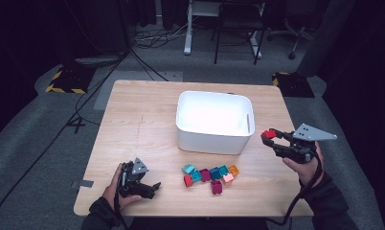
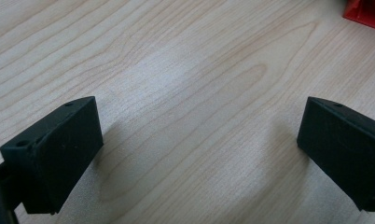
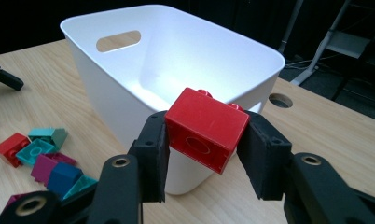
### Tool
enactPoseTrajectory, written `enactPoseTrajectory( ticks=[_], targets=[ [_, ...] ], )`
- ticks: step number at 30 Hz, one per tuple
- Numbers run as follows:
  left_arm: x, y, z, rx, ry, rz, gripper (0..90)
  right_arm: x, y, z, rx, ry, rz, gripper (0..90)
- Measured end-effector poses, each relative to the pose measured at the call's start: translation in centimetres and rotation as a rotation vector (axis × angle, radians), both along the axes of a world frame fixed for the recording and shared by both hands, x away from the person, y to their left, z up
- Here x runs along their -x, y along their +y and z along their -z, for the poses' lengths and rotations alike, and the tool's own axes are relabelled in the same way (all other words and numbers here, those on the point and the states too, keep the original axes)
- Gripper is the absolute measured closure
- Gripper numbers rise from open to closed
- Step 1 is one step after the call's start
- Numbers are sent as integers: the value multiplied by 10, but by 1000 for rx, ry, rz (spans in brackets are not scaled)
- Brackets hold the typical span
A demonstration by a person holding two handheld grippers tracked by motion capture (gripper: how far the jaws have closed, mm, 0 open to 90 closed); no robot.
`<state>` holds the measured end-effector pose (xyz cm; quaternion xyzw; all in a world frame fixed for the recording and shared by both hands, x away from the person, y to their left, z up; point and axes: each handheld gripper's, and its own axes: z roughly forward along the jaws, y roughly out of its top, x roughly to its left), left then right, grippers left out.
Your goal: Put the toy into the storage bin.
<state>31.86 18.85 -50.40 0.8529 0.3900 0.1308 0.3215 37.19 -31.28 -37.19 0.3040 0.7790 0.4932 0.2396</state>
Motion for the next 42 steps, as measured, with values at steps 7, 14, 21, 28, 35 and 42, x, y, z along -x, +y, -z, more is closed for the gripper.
enactPoseTrajectory(
  ticks=[7,14,21,28,35,42],
  targets=[
    [0,0,0,1,0,-1,3,-9,8,-18,-11,-21,-8,547],
    [0,0,0,-1,0,1,3,-18,18,-33,17,-43,0,547],
    [0,0,0,-2,-9,-2,4,-28,33,-41,8,-28,-11,547],
    [0,0,0,-5,-12,-2,4,-34,50,-44,13,-22,-32,547],
    [0,0,0,0,-2,0,4,-43,63,-42,17,-7,-42,547],
    [0,0,0,-3,-13,-2,4,-55,73,-36,9,12,-38,547]
  ],
)
